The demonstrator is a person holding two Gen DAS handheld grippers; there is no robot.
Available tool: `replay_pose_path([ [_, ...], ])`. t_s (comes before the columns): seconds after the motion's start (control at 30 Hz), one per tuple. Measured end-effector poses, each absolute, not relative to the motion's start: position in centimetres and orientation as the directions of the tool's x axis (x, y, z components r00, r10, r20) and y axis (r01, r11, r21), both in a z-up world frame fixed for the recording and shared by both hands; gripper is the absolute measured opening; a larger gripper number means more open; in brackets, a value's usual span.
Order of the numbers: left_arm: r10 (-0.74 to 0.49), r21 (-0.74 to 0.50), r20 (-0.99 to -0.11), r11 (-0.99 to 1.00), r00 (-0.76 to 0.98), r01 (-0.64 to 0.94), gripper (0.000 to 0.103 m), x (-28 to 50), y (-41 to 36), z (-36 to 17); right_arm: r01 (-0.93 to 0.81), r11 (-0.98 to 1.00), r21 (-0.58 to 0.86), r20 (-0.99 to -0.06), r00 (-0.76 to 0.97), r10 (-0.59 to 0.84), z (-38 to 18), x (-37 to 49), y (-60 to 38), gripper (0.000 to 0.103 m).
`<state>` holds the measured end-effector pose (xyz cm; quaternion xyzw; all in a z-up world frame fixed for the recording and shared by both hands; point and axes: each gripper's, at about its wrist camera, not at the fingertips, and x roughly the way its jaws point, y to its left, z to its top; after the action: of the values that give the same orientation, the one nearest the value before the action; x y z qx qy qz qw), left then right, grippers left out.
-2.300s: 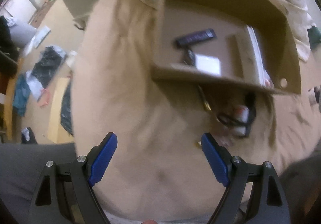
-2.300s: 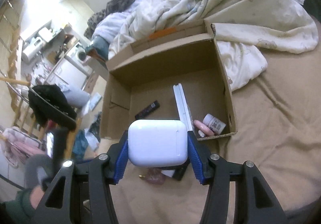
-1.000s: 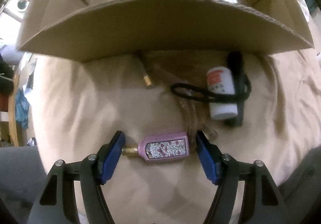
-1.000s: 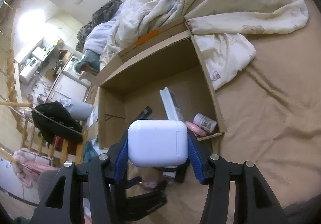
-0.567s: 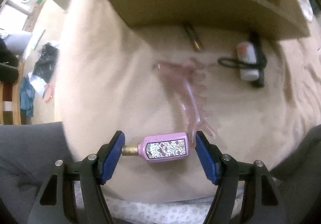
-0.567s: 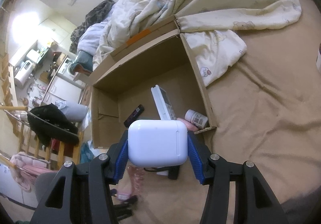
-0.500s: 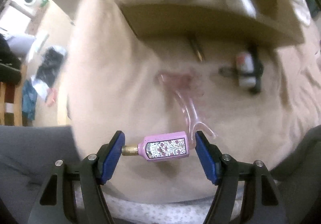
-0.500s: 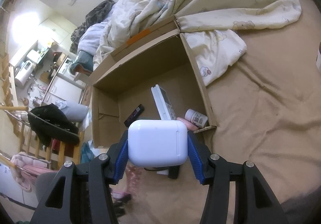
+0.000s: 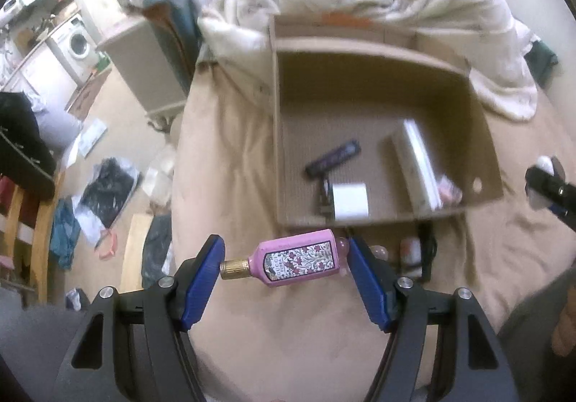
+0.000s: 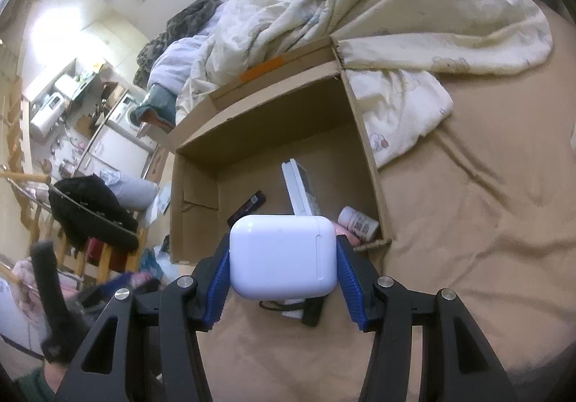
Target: Organize rigid objects
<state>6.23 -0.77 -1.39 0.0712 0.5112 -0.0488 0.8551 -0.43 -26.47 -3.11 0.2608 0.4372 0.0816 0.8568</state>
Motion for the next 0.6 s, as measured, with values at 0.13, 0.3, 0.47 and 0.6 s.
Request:
replay_pose_path([
  [0.13, -0.032, 0.059, -0.874, 0.984, 0.485, 0.171, 0.067, 7.8, -1.3, -1.0, 0.066, 0.869, 0.491, -0.718, 0.595, 0.361, -2.3, 1.6, -26.3, 0.057],
  [0.3, -0.059, 0.059, -0.864, 0.974, 0.501, 0.218, 0.067, 9.9, -3.3, -1.1, 0.042, 0.899, 0.436, -0.731, 0.599, 0.327, -2.4, 4.3, -25.9, 0.057],
  [0.47, -0.094, 0.031, -0.876, 0.968, 0.474, 0.248, 0.067, 11.1, -4.3, -2.1, 0.064, 0.901, 0.429, -0.759, 0.567, 0.321, -4.8, 4.8, -25.8, 0.057],
  [0.6, -0.112, 0.017, -0.892, 0.96, 0.438, 0.281, 0.067, 10.3, -4.7, -3.0, 0.046, 0.916, 0.399, -0.767, 0.564, 0.305, -5.0, 5.0, -25.4, 0.057],
])
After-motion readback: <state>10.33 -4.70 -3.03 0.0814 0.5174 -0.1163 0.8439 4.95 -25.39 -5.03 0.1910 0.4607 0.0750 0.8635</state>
